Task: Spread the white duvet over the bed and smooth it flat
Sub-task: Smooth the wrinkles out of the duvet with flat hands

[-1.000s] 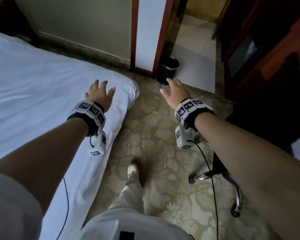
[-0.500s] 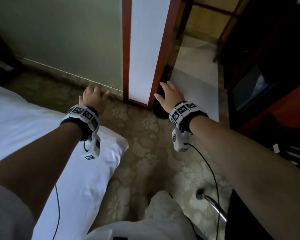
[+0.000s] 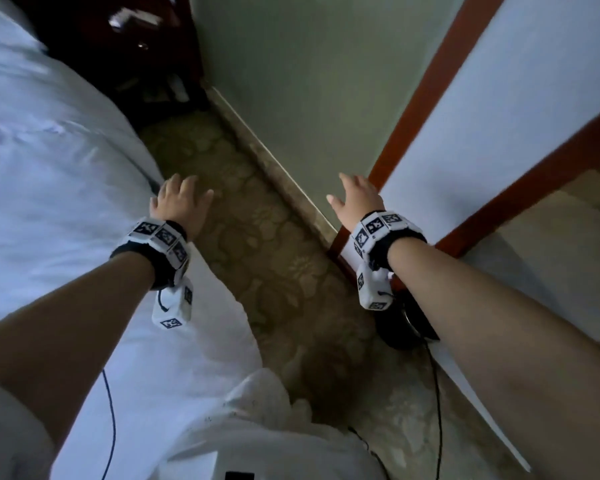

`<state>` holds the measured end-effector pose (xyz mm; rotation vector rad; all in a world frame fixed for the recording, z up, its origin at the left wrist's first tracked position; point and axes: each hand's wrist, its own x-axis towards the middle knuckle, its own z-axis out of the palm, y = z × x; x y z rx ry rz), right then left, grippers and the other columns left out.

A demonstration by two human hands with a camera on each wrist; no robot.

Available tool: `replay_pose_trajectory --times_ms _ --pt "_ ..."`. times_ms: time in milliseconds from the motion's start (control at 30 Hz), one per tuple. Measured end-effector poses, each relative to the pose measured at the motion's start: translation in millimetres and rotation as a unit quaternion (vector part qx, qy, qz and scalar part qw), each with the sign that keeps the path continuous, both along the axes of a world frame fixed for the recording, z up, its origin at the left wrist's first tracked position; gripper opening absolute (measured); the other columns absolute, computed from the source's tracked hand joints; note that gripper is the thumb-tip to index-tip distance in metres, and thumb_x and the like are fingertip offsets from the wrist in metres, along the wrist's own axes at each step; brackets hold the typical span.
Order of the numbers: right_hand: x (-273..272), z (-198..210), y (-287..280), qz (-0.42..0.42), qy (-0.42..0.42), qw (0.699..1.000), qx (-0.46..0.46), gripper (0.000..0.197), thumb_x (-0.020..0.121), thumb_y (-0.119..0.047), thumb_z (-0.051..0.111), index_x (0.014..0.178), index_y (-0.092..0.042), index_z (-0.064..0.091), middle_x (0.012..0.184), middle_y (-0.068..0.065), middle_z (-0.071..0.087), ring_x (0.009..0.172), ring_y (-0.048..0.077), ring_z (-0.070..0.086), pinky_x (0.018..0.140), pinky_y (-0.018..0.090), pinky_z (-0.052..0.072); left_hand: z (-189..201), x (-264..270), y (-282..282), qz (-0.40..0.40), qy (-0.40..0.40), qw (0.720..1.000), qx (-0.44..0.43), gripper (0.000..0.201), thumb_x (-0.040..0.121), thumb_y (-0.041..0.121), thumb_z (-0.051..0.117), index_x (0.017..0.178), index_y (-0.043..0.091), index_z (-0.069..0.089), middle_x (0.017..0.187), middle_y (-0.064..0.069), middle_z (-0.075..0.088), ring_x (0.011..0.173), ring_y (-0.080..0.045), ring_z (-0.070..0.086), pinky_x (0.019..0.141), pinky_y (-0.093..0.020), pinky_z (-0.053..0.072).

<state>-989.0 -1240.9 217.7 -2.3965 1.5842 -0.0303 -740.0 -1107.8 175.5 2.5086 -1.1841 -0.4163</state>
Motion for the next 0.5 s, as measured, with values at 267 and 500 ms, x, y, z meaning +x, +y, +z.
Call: replay_pose_trajectory --times_ms 267,500 --pt "171.1 -24.2 -123.6 0.174 -0.039 0.983 0.036 0.057 0.096 -0.034 0.046 0.147 -0.015 0.027 0.156 0.008 0.020 0.142 0.026 0.025 0.111 0.038 0.027 -15.7 125.5 -51.7 0.174 0.001 0.984 0.036 0.056 0.098 0.043 0.033 0.147 0.016 0.026 0.156 -0.011 0.020 0.144 -0.030 0.018 0.117 -0.049 0.017" --pt "328.6 -32.7 -220.3 0.263 -0.060 0.962 0.053 0.060 0.095 -0.036 0.047 0.146 -0.013 0.027 0.154 0.011 0.025 0.142 0.027 0.026 0.114 0.042 0.028 -15.0 229.6 -95.4 0.289 0.001 0.955 0.066 0.058 0.098 0.045 0.032 0.147 0.016 0.025 0.156 -0.011 0.019 0.145 -0.027 0.016 0.117 -0.050 0.015"
